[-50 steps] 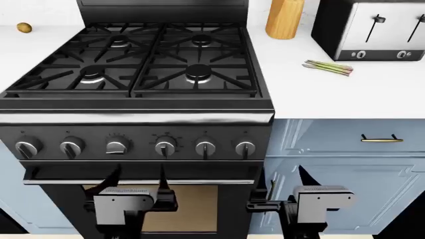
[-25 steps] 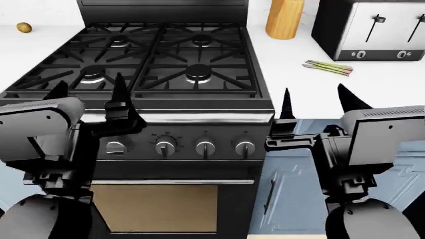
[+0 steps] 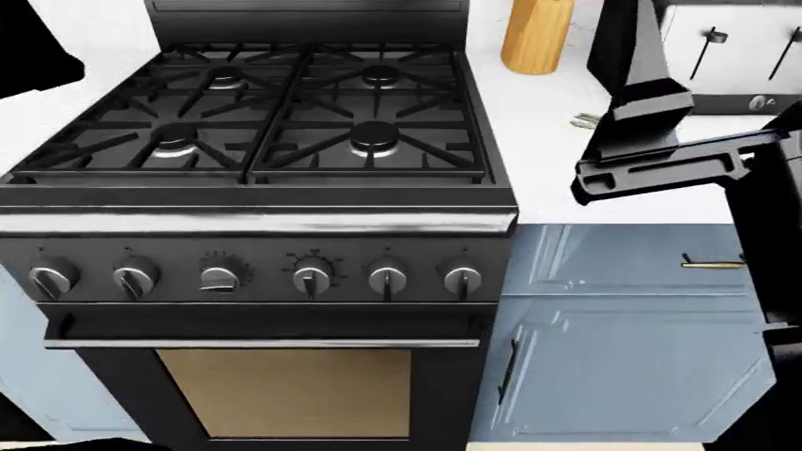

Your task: Close the microwave door

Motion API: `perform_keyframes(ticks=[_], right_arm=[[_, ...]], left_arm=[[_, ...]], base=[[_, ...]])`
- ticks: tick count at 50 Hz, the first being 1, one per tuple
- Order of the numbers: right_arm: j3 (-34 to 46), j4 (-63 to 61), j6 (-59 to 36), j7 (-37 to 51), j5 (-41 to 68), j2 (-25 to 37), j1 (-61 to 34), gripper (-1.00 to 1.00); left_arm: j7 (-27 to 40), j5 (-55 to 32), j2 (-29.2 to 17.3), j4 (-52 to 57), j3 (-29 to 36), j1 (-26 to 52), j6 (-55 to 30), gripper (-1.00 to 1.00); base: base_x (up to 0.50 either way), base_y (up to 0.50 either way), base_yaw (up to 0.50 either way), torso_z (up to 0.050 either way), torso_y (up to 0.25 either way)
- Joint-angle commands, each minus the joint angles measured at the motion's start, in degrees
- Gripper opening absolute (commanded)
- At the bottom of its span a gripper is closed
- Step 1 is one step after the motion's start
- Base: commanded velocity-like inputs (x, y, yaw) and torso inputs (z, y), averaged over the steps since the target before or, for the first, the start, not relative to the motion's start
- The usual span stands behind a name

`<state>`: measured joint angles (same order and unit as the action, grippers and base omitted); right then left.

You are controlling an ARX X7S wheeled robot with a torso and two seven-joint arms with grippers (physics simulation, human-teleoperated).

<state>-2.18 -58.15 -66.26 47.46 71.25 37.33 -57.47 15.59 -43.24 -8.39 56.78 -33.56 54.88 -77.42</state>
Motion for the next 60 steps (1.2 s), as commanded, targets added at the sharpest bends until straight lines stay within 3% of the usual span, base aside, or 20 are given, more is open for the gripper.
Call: perform_keyframes(ticks=[1, 14, 60], right_arm=[[0.1, 1.1, 1.0, 15.9, 23.7, 9.6, -16.0, 1.0], [0.2, 1.3, 2.1, 18.0, 27.2, 11.5, -19.8, 1.0], [1.4, 0.8, 1.4, 18.0, 27.9, 11.8, -21.7, 1.0]], left_arm=[[1.5, -2.6, -2.5, -0.7, -2.4, 4.9, -1.3, 1.0], [3.8, -7.6, -2.9, 0.0, -5.5, 6.8, -4.0, 1.0], [9.9, -16.1, -5.2, -0.9, -6.3, 6.4, -2.5, 1.0]], base=[[0.0, 0.02, 0.0, 0.0, 0.0], [0.0, 0.49, 0.0, 0.0, 0.0], [0.09, 0.5, 0.0, 0.0, 0.0]])
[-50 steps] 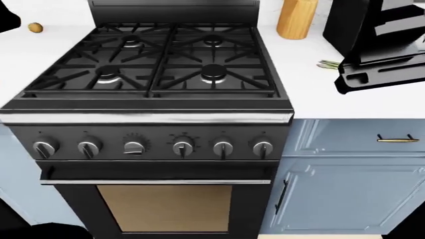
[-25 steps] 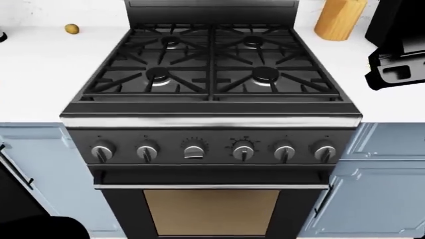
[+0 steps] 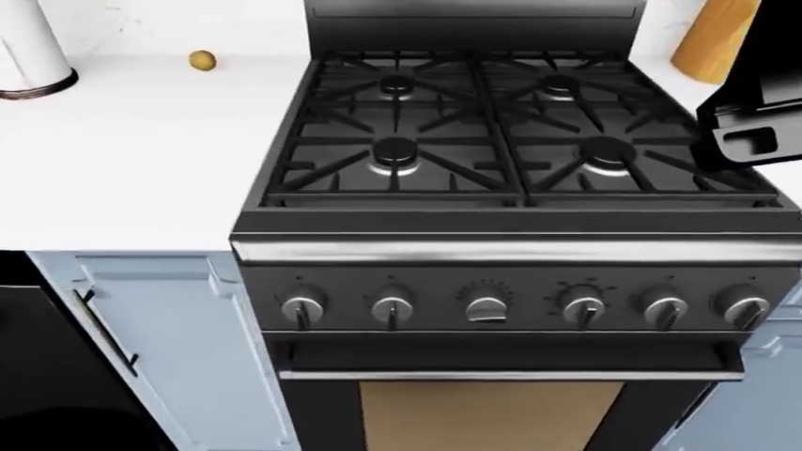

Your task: Close the microwave door

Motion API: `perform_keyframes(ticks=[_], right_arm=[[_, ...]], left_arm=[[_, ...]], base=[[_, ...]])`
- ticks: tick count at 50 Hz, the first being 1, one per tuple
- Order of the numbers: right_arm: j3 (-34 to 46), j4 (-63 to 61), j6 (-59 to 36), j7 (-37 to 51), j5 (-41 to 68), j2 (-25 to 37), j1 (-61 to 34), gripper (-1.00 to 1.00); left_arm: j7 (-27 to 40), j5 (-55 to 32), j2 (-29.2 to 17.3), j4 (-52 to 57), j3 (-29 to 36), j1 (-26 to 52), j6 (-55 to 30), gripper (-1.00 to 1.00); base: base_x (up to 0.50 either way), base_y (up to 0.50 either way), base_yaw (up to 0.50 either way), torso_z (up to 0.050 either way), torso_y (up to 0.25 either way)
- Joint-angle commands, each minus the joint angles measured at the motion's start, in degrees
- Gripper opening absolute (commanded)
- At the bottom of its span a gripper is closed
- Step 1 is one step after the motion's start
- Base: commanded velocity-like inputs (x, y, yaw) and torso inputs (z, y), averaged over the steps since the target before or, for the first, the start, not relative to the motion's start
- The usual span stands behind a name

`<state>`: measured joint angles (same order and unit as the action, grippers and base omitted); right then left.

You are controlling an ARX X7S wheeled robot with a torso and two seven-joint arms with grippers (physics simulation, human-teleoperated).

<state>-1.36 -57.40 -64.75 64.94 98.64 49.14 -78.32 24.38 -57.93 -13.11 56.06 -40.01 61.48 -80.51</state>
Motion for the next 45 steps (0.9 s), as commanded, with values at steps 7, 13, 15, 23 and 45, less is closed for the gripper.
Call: perform_keyframes(ticks=[7, 13, 15, 23, 45], right_arm=[[0.6, 0.1, -0.2, 0.5, 0.5, 0.0, -1.0, 1.0], [0.9, 0.1, -0.3, 0.8, 0.8, 0.1, -1.3, 1.0], [0.9, 0.1, -0.3, 0.8, 0.8, 0.1, -1.4, 1.0], [0.9, 0.0, -0.4, 0.8, 0.9, 0.2, -1.5, 1.0], [1.0, -0.4, -0.8, 0.4, 1.8, 0.5, -2.7, 1.0]], left_arm=[[1.8, -2.2, -0.8, -0.3, 0.2, -0.3, 0.9, 1.0], [2.4, -3.0, -1.2, -0.4, 0.3, -0.6, 1.3, 1.0], [2.7, -3.3, -1.3, -0.5, 0.4, -0.7, 1.5, 1.0], [3.4, -3.8, -1.8, -0.9, 0.9, -1.1, 2.5, 1.0], [5.4, -6.0, -3.0, -1.4, 1.5, -2.1, 4.2, 1.0]], base=[[0.12, 0.5, 0.0, 0.0, 0.0], [0.12, 0.5, 0.0, 0.0, 0.0], [0.12, 0.5, 0.0, 0.0, 0.0], [0.12, 0.5, 0.0, 0.0, 0.0], [0.23, 0.48, 0.0, 0.0, 0.0]])
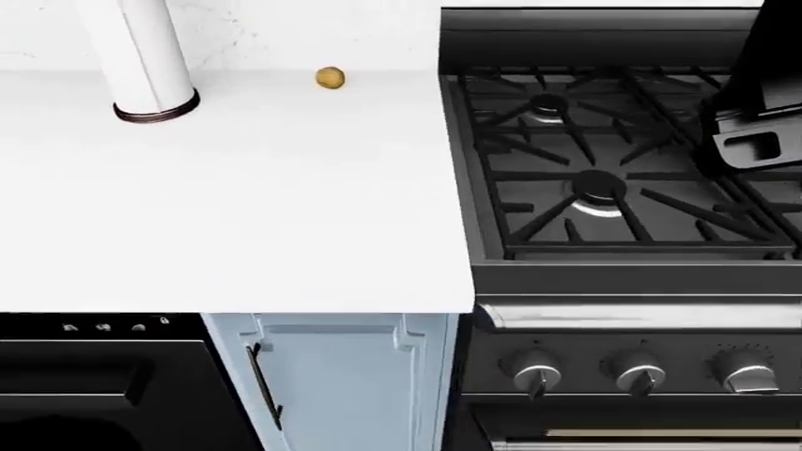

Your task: Close the microwave door

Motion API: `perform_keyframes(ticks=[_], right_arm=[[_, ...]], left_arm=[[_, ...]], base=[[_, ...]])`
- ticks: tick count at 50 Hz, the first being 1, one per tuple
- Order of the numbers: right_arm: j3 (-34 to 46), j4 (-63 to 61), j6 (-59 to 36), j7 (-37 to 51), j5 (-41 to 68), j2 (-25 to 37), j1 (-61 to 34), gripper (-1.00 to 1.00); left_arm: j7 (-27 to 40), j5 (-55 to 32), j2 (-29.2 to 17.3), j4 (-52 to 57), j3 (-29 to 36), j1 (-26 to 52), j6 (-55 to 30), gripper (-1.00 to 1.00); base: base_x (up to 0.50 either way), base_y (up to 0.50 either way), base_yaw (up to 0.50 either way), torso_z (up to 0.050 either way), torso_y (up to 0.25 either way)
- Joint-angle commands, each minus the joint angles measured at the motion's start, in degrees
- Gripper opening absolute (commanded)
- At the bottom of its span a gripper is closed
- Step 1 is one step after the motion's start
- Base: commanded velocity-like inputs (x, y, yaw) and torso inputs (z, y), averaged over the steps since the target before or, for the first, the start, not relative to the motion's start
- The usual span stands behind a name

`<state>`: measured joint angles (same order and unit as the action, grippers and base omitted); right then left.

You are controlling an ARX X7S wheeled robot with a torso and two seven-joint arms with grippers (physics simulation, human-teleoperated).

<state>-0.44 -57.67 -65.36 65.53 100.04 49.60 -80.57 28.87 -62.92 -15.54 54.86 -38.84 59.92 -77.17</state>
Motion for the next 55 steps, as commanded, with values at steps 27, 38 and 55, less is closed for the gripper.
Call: perform_keyframes(ticks=[27, 38, 55], right_arm=[[-1.5, 0.4, 0.5, -0.4, 1.0, -0.2, 0.3, 1.0], [-1.6, 0.1, 0.2, -0.4, 0.7, -0.1, 0.3, 1.0], [-1.5, 0.3, -0.2, 0.5, 0.4, 0.0, 0.0, 1.0]], left_arm=[[2.6, -2.6, -1.8, -0.5, 1.6, -1.5, 3.1, 1.0], [3.5, -3.5, -2.3, -0.8, 1.9, -1.8, 3.8, 1.0], [4.4, -3.9, -3.1, -1.3, 2.9, -2.1, 5.1, 1.0]], base=[[0.44, 0.17, 0.0, 0.0, 0.001], [0.46, -0.27, 0.0, 0.0, 0.001], [0.09, 0.0, 0.0, 0.0, 0.001]])
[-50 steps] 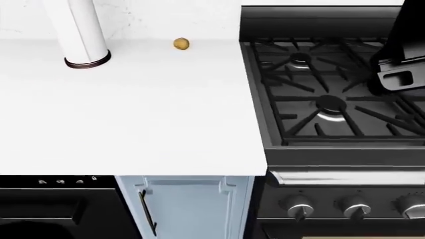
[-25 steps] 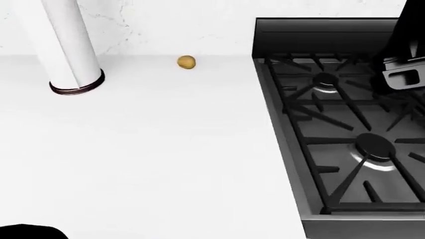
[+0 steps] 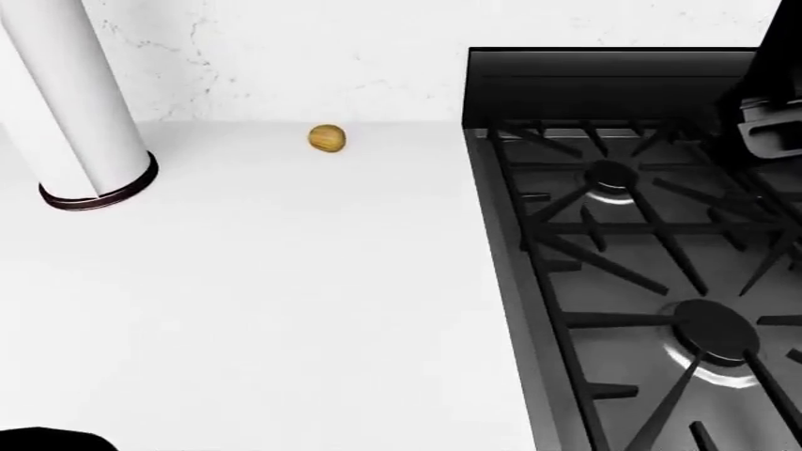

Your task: Close the microwave door

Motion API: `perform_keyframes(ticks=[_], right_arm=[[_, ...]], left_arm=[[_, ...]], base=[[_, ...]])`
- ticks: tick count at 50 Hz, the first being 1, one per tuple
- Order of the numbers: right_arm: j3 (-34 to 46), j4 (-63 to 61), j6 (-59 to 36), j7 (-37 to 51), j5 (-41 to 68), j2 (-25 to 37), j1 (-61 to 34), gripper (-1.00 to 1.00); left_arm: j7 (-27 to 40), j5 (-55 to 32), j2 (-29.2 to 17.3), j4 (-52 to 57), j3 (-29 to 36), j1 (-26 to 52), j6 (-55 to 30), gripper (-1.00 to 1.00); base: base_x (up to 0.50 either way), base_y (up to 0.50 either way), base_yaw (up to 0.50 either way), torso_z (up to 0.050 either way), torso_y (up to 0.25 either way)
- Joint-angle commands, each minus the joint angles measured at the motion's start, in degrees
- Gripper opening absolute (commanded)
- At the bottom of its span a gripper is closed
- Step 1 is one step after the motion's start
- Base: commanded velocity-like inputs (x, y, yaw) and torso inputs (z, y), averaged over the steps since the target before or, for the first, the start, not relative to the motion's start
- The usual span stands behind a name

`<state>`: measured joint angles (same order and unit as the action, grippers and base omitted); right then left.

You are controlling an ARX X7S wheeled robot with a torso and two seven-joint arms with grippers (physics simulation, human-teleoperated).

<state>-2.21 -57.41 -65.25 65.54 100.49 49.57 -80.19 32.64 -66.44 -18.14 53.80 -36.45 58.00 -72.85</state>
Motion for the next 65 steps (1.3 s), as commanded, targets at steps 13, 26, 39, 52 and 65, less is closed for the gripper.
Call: perform_keyframes(ticks=[13, 26, 39, 52, 65], right_arm=[[1.3, -0.2, -0.9, 1.3, 0.4, -0.1, -1.5, 1.0], [1.9, 0.1, -1.3, 2.0, 0.8, 0.0, -2.3, 1.0], [8.1, 1.3, -1.8, 7.1, 3.9, -1.9, -7.2, 1.0], [16.9, 7.9, -3.8, 9.9, 1.5, -10.2, -16.1, 1.0], [23.1, 16.3, -7.1, 5.9, -5.2, -18.0, -24.0, 1.0]], left_arm=[[1.4, -1.5, -1.1, -0.2, 0.6, -0.7, 1.6, 1.0], [1.8, -1.5, -1.6, -0.6, 1.2, -0.8, 2.5, 1.0], [2.3, -1.6, -2.1, -1.0, 1.8, -1.1, 3.3, 1.0], [2.0, -0.5, -2.5, -1.3, 2.9, -1.8, 4.4, 1.0], [1.9, -0.2, -2.8, -1.3, 3.6, -2.6, 5.4, 1.0]], base=[[0.0, 0.26, 0.0, 0.0, 0.0], [0.0, 0.0, 0.0, 0.0, 0.0], [0.0, 0.0, 0.0, 0.0, 0.0], [0.0, 0.0, 0.0, 0.0, 0.0], [0.0, 0.0, 0.0, 0.0, 0.0]])
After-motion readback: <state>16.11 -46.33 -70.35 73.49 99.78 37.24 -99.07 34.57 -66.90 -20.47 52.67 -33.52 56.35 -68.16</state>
